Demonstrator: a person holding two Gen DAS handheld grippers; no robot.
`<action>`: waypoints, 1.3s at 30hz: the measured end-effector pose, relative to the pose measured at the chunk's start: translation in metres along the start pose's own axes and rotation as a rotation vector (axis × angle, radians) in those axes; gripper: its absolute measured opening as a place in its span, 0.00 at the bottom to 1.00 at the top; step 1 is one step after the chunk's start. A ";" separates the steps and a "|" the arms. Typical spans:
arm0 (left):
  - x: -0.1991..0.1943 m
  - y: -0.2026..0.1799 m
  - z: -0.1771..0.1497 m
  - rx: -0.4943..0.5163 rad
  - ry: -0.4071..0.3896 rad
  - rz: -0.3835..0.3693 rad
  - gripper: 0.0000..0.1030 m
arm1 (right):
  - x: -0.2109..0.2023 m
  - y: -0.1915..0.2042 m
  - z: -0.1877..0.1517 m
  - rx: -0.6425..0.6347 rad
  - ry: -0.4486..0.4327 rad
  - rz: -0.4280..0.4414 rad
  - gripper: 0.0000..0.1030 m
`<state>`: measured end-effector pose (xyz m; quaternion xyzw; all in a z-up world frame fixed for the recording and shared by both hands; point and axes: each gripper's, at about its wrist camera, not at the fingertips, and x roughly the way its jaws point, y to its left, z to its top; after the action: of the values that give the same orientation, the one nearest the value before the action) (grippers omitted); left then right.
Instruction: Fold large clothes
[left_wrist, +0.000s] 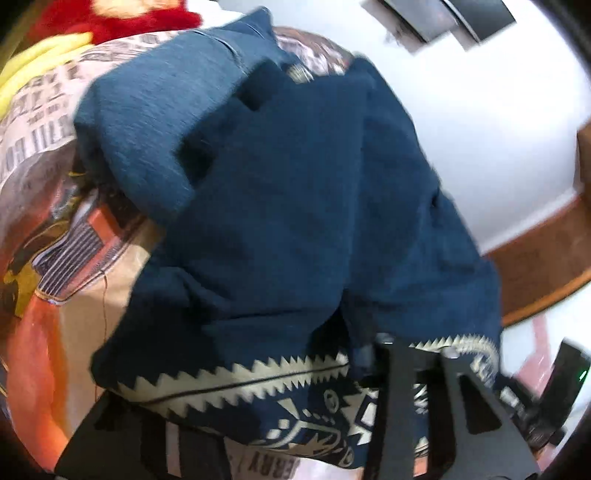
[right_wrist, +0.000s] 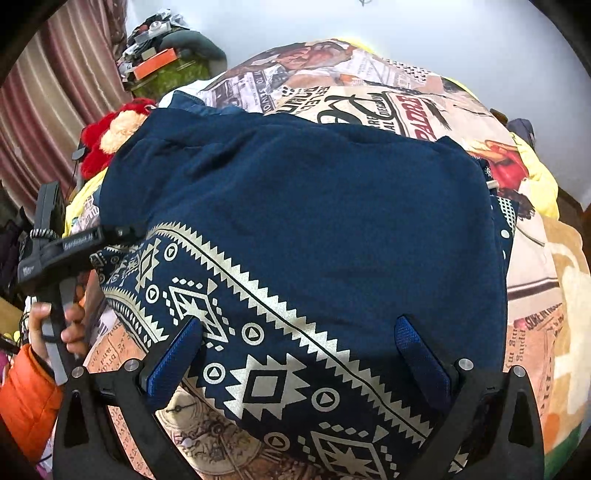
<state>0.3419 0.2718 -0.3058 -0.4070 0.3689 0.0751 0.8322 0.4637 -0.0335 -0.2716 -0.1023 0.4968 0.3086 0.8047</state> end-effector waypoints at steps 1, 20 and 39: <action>-0.005 -0.001 0.002 -0.005 -0.017 -0.005 0.24 | -0.002 0.000 0.001 0.001 0.006 0.003 1.00; -0.108 -0.117 -0.007 0.320 -0.287 0.026 0.09 | 0.003 0.045 0.054 -0.068 -0.069 -0.066 1.00; -0.044 -0.026 0.018 0.055 -0.183 0.138 0.40 | 0.023 0.050 0.041 -0.104 0.003 -0.003 1.00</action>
<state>0.3315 0.2752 -0.2528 -0.3490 0.3205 0.1587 0.8662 0.4710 0.0344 -0.2647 -0.1450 0.4811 0.3326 0.7981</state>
